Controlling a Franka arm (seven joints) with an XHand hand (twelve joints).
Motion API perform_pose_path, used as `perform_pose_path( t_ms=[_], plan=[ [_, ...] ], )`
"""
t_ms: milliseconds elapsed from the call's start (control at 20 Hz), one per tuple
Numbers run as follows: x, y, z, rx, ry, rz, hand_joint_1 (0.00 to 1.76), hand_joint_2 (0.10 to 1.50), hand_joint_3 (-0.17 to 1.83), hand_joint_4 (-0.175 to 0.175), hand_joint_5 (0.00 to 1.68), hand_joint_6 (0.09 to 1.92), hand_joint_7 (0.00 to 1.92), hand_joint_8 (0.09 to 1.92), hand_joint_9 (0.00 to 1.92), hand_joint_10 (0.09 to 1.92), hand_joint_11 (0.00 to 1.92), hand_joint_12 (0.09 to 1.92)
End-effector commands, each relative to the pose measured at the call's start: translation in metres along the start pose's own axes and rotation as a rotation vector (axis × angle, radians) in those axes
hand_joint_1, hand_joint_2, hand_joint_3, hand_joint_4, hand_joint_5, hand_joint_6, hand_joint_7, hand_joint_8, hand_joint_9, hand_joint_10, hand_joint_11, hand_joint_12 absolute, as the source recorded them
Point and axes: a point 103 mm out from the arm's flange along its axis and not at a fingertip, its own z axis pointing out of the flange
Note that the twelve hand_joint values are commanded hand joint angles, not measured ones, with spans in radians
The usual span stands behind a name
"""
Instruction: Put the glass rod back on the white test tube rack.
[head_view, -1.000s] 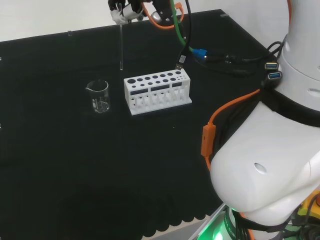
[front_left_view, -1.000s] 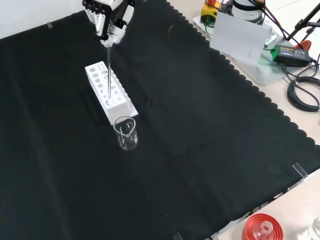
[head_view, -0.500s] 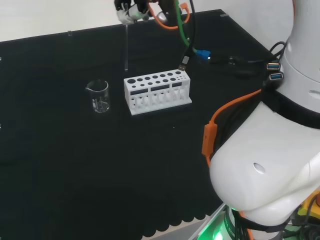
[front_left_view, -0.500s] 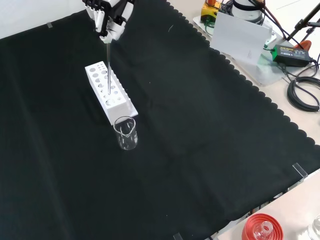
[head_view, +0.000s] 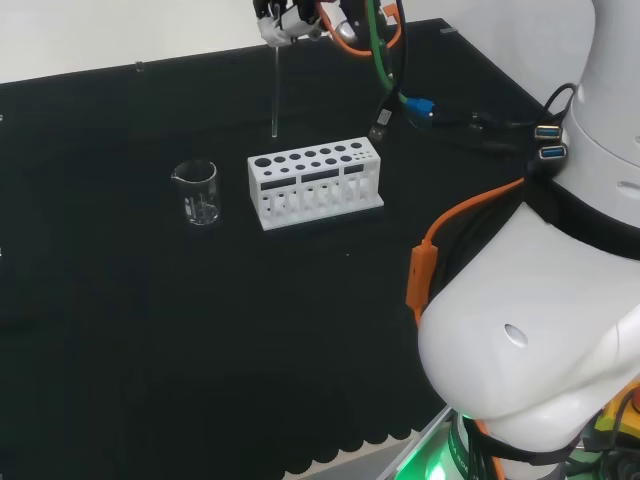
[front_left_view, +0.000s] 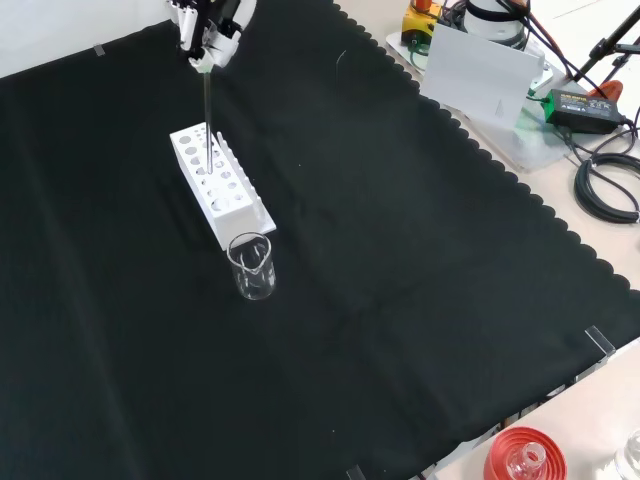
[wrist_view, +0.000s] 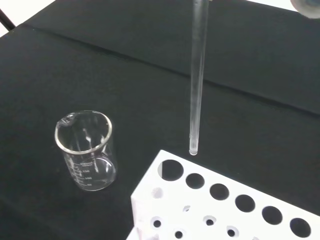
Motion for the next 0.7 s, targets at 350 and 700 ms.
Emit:
perform_pose_path(
  t_ms=[350, 700],
  plan=[
    [-0.030, -0.012, 0.017, 0.025, 0.009, 0.045, 1.17, 1.20, -0.17, -0.175, 0.99, 1.03, 1.57, 0.60, 1.78, 0.35, 1.67, 0.78],
    [-0.037, -0.009, 0.028, 0.048, 0.017, 0.053, 1.17, 1.20, -0.17, -0.175, 0.99, 1.03, 1.57, 0.60, 1.78, 0.35, 1.67, 0.78]
  ],
)
